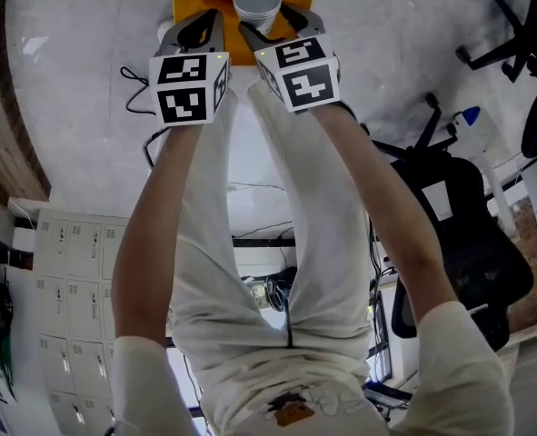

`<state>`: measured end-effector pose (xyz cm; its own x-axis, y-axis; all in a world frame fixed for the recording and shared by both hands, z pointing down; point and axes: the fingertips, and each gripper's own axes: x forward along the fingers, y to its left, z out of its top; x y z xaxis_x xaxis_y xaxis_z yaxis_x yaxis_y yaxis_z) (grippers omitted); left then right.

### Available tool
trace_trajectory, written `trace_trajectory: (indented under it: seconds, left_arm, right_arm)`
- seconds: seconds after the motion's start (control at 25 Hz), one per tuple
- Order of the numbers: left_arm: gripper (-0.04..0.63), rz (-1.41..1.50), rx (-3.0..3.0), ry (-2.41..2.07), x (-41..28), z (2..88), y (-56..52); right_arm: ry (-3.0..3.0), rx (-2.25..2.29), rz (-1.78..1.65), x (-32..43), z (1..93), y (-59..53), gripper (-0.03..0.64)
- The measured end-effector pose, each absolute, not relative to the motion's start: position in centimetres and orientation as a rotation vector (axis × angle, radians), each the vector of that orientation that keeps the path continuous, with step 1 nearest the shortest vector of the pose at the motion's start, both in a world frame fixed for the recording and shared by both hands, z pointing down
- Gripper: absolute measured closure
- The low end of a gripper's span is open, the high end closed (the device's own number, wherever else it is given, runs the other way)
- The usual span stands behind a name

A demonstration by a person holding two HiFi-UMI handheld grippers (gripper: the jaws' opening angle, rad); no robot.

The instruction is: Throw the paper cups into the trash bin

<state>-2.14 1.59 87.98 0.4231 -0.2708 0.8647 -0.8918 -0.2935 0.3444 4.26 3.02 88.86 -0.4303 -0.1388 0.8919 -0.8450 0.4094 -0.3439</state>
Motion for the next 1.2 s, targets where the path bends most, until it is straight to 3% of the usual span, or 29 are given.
trace_trajectory:
  seconds: [0.44, 0.76, 0.96, 1.2]
  left_arm:
    - [0.589, 0.932, 1.824, -0.970, -2.4, 88.8, 1.4]
    - [0.590, 0.929, 1.816, -0.946, -2.0, 86.0, 1.3]
    - [0.590, 0.947, 1.822, -0.926, -1.8, 83.6, 1.2]
    - [0.590, 0.954, 1.838, -0.911, -1.3, 79.7, 0.9]
  right_arm:
    - [-1.832, 0.858, 1.074, 4.5, 88.9, 3.2, 0.301]
    - [-1.800, 0.824, 1.059, 6.1, 86.8, 3.3, 0.413]
    - [-1.813, 0.848, 1.019, 7.1, 83.6, 2.2, 0.549]
    - [-1.850, 0.831, 1.052, 6.8, 78.7, 1.1, 0.595]
